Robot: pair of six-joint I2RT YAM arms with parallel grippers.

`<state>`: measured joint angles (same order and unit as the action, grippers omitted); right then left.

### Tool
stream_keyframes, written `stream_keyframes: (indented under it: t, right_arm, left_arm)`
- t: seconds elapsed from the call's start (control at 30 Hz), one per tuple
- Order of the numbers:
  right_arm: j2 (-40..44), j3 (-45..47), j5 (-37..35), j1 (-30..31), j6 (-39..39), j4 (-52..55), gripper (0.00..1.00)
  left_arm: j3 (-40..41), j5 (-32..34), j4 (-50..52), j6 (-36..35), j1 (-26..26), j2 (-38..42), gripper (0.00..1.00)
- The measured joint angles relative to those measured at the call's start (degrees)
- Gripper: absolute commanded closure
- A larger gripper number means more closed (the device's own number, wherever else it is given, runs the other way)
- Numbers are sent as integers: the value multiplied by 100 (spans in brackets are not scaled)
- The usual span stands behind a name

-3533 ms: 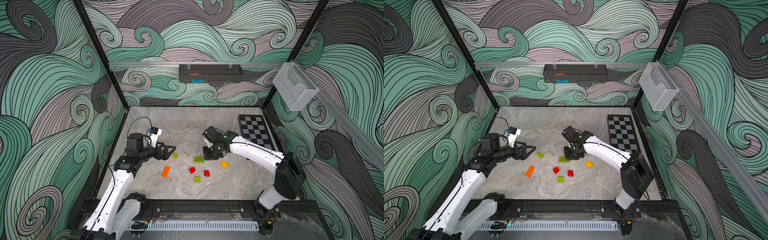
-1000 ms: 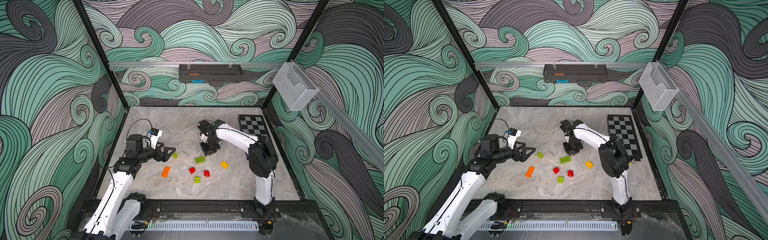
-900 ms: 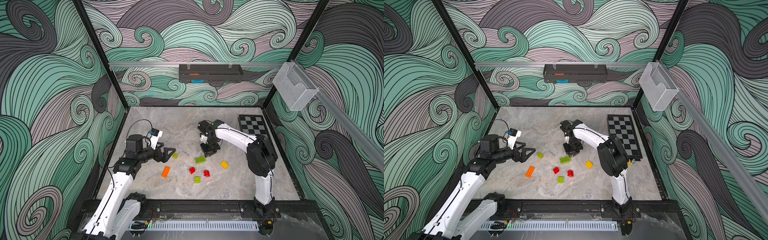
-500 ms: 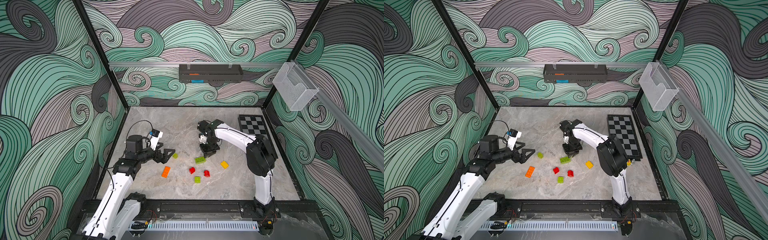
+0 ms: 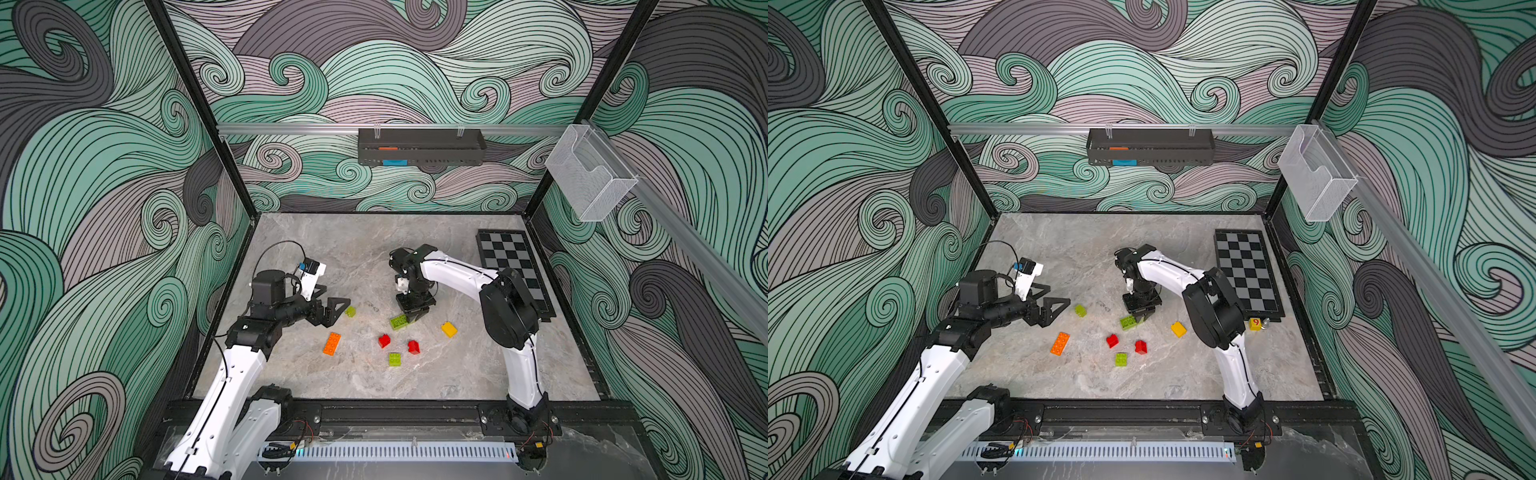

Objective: Assemble a giraffe with lego
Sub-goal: Assemble the lego brick with the lego brick.

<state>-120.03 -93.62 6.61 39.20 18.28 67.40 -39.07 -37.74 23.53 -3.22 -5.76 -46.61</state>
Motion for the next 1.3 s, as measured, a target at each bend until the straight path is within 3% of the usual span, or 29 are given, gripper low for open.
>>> stream_keyframes:
  t: [0.77, 1.3]
  right_arm:
    - [-358, -507, -114, 13, -131, 271, 100]
    - [-608, -903, -704, 129, -302, 776, 100]
  left_arm:
    - [0, 0, 0, 0, -2, 0, 1]
    - [0, 0, 0, -2, -2, 0, 1]
